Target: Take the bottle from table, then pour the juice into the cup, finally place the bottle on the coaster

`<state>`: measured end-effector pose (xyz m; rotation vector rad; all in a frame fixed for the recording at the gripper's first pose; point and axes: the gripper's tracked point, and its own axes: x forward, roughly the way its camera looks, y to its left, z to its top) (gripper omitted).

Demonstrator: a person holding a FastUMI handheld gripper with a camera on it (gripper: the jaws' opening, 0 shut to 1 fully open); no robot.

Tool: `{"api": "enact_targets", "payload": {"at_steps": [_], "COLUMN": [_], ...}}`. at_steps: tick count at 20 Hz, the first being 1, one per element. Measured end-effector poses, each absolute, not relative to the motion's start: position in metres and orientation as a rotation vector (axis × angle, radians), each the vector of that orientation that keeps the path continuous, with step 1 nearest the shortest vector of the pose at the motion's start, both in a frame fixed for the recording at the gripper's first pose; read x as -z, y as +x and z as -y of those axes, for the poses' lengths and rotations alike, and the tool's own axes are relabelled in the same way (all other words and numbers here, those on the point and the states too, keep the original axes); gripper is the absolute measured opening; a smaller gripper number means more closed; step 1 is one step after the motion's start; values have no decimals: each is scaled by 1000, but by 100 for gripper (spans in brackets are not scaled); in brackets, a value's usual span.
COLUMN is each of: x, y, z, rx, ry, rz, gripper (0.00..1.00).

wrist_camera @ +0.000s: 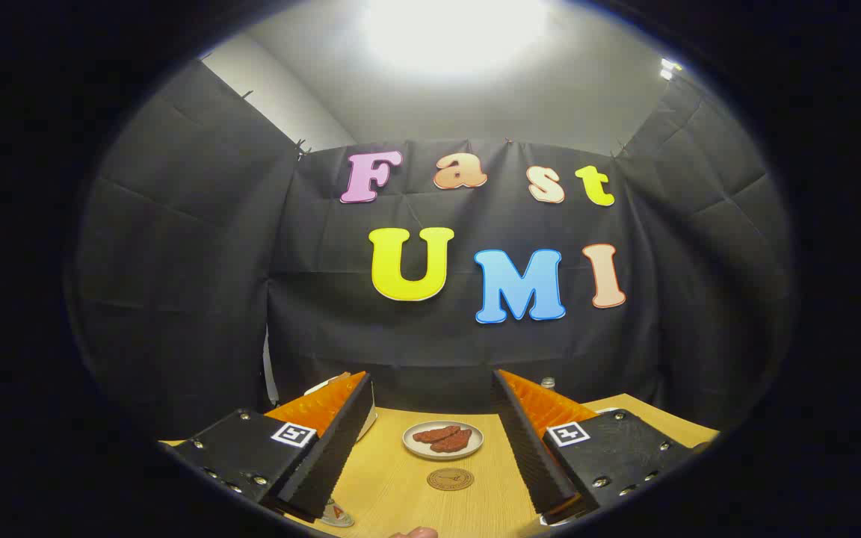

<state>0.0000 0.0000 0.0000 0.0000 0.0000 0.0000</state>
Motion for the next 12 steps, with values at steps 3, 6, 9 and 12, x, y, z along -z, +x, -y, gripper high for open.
{"api": "enact_targets", "payload": {"at_steps": [3,6,9,12], "x": [-2,-5,-6,-7], "y": [0,-1,0,-2], "z": [0,2,4,5], "rx": [-2,0,6,10], "ry": [8,17,19,14], "rz": [2,13,20,23], "gripper": [97,97,97,97]}}
